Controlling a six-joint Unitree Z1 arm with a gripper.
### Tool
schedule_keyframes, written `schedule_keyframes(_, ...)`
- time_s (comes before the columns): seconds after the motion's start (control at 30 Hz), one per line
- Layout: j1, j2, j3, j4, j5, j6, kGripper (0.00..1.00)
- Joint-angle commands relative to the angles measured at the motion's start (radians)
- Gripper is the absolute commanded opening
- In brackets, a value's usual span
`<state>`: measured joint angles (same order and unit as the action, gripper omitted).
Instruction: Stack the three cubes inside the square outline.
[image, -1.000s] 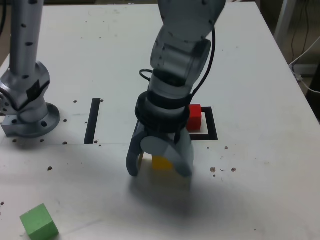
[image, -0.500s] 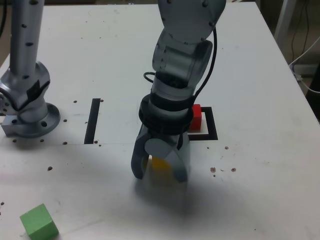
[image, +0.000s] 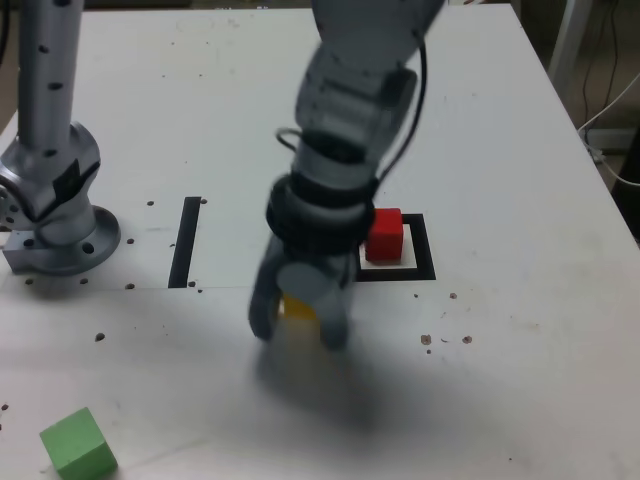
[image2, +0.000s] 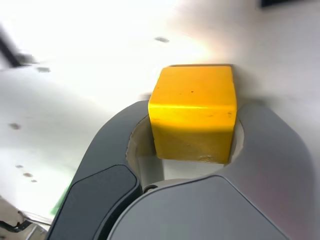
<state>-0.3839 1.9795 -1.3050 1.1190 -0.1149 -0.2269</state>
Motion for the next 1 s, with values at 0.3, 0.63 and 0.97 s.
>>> schedule_keyframes(0.3, 0.022, -0.062, -0.141, 0.188, 0.112, -0.021, 0.29)
schedule_keyframes(0.63, 0.101, -0.041, -0.269, 0.249, 0.142, 0.079, 0.29)
schedule_keyframes(0.97, 0.201, 0.019, -0.340, 0.249, 0.109, 0.183, 0.29)
